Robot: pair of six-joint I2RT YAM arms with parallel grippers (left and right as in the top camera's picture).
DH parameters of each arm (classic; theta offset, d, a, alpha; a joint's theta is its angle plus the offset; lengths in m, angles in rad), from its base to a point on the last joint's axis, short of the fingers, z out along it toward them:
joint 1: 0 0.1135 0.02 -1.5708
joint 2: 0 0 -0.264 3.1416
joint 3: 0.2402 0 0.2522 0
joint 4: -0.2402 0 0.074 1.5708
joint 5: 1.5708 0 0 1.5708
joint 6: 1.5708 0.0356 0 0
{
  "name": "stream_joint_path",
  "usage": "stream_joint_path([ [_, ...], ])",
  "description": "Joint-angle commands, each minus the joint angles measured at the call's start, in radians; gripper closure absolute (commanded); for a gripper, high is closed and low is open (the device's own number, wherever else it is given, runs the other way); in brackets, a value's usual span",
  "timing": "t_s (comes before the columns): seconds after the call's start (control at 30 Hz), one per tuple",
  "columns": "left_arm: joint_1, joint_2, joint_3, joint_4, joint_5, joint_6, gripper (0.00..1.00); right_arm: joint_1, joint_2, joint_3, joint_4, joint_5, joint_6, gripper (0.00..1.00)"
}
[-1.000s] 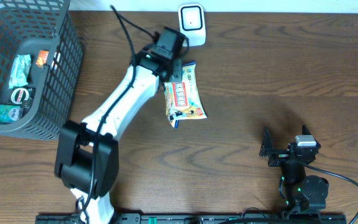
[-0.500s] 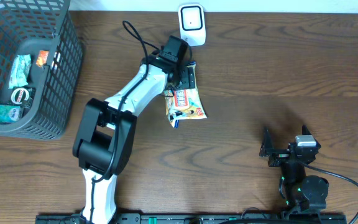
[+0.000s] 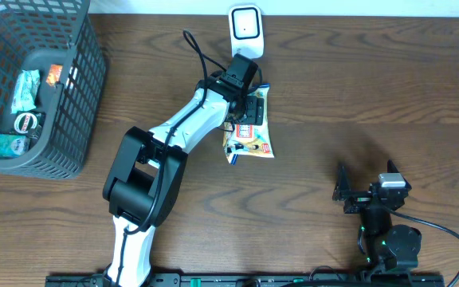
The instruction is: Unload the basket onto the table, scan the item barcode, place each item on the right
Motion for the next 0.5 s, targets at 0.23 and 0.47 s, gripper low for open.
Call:
stream_joint_path([
  [0.23, 0.019, -0.131, 0.019, -0.086, 0.010, 0.017, 0.31, -0.001, -0.006, -0.002, -0.006, 0.001, -0.008, 0.01],
  [0.47, 0.003, -0.179, 0.003, -0.246, 0.010, 0.016, 0.71, -0.001, -0.006, -0.002, -0.006, 0.001, -0.008, 0.01],
])
